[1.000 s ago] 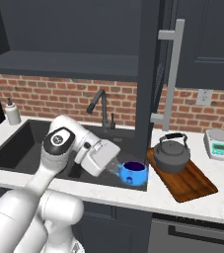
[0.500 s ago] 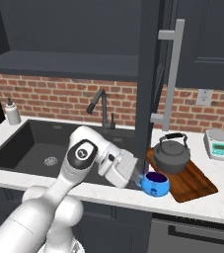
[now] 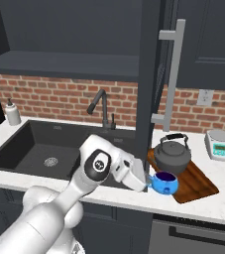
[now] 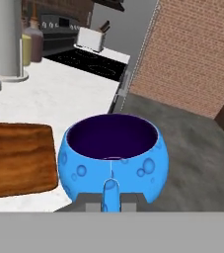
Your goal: Pick the kettle from the counter and place it on the tray. Then pick the mug from the cabinet and place it on the tray. Then close the cabinet doors.
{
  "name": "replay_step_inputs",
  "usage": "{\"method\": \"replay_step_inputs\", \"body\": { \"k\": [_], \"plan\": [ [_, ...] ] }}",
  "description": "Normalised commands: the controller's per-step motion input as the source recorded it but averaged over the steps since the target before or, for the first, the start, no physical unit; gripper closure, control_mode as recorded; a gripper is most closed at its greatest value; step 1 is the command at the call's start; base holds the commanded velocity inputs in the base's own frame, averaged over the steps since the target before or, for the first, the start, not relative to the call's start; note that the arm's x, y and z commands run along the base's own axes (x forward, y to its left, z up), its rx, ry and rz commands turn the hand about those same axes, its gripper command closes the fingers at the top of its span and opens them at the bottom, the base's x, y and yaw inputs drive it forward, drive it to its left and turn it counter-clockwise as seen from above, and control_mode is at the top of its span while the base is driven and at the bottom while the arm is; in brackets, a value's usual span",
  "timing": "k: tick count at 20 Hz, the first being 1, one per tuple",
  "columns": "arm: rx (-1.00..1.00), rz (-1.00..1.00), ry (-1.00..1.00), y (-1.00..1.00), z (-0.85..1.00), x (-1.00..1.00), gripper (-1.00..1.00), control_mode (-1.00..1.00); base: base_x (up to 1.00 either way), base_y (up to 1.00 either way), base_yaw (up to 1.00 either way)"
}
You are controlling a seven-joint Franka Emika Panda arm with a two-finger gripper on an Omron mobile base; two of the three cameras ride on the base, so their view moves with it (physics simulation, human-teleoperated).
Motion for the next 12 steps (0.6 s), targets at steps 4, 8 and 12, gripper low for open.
{"method": "replay_step_inputs", "body": {
  "k": [4,8,12],
  "plan": [
    [0.01,0.12,0.04,0.0,-0.33,0.47,1.0,-1.0,0.0,0.0,0.0],
    [0.0,0.05,0.0,-0.06,-0.25,0.38,1.0,-1.0,0.0,0.0,0.0],
    [0.0,0.0,0.0,-0.16,-0.14,0.31,1.0,-1.0,0.0,0.0,0.0]
  ]
}}
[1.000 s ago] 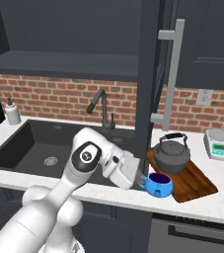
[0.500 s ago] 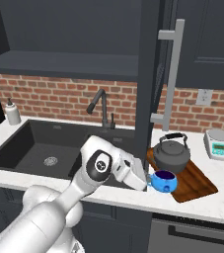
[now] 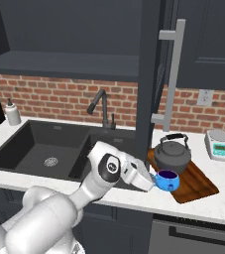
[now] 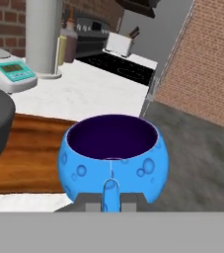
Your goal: Pick the kettle from the counter and place it on the tray. Then pick the mug from the cabinet and place it on the tray. Then close the cabinet doors.
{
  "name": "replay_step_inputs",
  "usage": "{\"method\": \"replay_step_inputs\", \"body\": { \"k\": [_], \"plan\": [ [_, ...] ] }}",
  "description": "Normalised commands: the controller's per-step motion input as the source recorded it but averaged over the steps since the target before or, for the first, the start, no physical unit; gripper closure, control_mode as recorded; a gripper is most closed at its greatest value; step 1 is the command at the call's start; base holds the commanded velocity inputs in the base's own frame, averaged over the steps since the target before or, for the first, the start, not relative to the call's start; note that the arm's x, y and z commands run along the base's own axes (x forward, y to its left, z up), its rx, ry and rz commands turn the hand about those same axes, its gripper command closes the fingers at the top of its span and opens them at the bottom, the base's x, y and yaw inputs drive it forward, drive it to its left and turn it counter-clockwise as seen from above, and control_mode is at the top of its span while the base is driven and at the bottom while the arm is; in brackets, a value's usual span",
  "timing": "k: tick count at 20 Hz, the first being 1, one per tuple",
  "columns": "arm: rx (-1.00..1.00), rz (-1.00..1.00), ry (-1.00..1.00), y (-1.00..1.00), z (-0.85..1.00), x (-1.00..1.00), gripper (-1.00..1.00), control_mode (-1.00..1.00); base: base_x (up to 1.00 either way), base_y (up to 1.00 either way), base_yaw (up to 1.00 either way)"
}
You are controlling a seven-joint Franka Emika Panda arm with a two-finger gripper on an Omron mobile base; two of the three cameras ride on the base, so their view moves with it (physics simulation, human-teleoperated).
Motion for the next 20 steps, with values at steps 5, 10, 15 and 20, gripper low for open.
{"method": "replay_step_inputs", "body": {
  "k": [5,10,15,20],
  "plan": [
    [0.06,0.0,0.0,-0.34,-0.11,0.19,1.0,-1.0,0.0,0.0,0.0],
    [0.1,0.0,0.0,-0.14,-0.13,0.25,1.0,-1.0,0.0,0.0,0.0],
    [0.13,0.0,0.0,-0.19,-0.15,0.26,1.0,-1.0,0.0,0.0,0.0],
    [0.11,0.0,0.0,-0.3,-0.2,0.26,1.0,-1.0,0.0,0.0,0.0]
  ]
}}
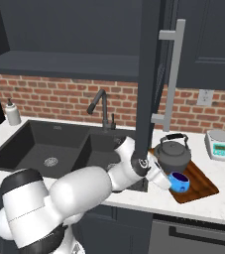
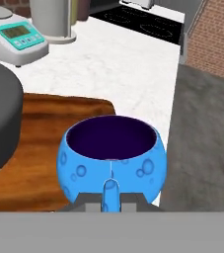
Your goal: Pick the kettle from the counter and place it on the tray. Then pick the mug from the cabinet and place it on the tray. Then close the cabinet doors.
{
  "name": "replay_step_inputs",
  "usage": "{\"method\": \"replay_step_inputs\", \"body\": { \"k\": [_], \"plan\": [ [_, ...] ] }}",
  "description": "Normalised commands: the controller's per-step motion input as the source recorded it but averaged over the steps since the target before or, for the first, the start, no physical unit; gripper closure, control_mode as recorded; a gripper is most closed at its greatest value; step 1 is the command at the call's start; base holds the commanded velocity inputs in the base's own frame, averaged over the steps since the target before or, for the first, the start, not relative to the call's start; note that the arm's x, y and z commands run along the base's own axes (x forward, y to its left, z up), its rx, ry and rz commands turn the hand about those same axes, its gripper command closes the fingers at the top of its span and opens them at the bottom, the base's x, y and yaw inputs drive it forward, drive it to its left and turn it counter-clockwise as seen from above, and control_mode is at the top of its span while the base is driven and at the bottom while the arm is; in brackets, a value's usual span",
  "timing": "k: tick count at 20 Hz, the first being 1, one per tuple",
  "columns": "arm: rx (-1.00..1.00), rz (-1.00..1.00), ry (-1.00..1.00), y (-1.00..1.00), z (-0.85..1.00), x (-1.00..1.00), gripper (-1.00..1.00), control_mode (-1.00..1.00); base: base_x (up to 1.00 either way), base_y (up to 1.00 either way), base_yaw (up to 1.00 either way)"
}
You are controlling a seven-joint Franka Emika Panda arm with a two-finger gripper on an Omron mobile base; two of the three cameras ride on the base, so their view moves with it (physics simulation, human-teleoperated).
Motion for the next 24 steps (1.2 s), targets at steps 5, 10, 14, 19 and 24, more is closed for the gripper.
{"method": "replay_step_inputs", "body": {
  "k": [5,10,14,19,24],
  "plan": [
    [0.01,0.0,0.0,-0.34,-0.22,0.22,1.0,-1.0,0.0,0.0,0.0],
    [0.0,0.0,0.0,-0.27,-0.21,0.17,1.0,-1.0,0.0,0.0,0.0],
    [0.03,0.0,0.0,-0.18,-0.26,0.06,1.0,-1.0,0.0,0.0,0.0],
    [0.03,0.0,0.0,-0.15,-0.22,0.14,1.0,-1.0,0.0,0.0,0.0],
    [0.01,0.03,0.0,-0.04,-0.15,0.18,1.0,-1.0,0.0,0.0,0.0]
  ]
}}
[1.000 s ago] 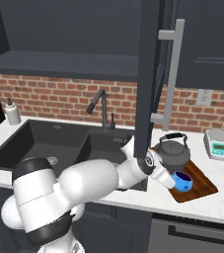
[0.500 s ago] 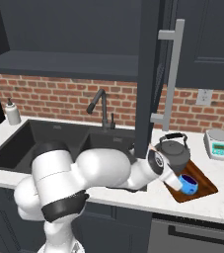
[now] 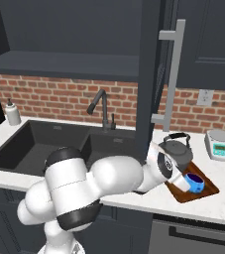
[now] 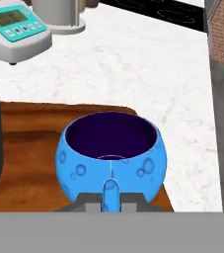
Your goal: Pick the kettle from the counter and place it on the tray. Then pick the mug from the cabinet and place it on the tray. Then close the cabinet doors.
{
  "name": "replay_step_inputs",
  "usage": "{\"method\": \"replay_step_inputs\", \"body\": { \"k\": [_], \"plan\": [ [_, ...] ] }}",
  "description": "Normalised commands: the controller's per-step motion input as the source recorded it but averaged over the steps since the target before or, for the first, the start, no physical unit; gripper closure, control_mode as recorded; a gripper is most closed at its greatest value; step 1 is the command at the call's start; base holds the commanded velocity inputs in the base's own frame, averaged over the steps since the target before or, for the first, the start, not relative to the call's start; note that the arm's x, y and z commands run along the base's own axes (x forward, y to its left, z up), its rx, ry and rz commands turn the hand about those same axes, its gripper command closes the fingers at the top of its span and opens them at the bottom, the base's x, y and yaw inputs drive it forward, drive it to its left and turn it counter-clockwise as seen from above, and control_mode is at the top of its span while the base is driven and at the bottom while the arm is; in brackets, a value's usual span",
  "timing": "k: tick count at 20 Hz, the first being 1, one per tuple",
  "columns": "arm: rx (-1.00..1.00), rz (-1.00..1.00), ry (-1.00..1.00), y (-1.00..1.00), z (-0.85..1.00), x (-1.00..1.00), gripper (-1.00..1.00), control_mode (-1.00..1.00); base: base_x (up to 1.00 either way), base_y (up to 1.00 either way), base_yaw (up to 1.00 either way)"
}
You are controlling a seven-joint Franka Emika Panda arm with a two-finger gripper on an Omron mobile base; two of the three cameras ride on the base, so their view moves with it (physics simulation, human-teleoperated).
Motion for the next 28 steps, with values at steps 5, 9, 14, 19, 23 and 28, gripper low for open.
{"method": "replay_step_inputs", "body": {
  "k": [5,9,14,19,23,28],
  "plan": [
    [0.02,0.05,0.0,0.0,-0.14,0.08,1.0,-1.0,0.0,0.0,0.0],
    [0.01,0.02,0.0,0.0,-0.13,0.0,1.0,-1.0,0.0,0.0,0.0],
    [0.0,0.0,0.0,0.01,-0.09,0.0,-1.0,-1.0,0.0,0.0,0.0],
    [0.0,0.0,-0.02,0.03,0.0,0.0,-1.0,-1.0,0.0,0.0,0.0],
    [0.0,0.0,-0.08,0.05,0.01,-0.01,-1.0,-1.0,0.0,0.0,0.0],
    [0.0,0.0,-0.06,0.03,0.08,-0.1,-1.0,-1.0,0.0,0.0,0.0]
  ]
}}
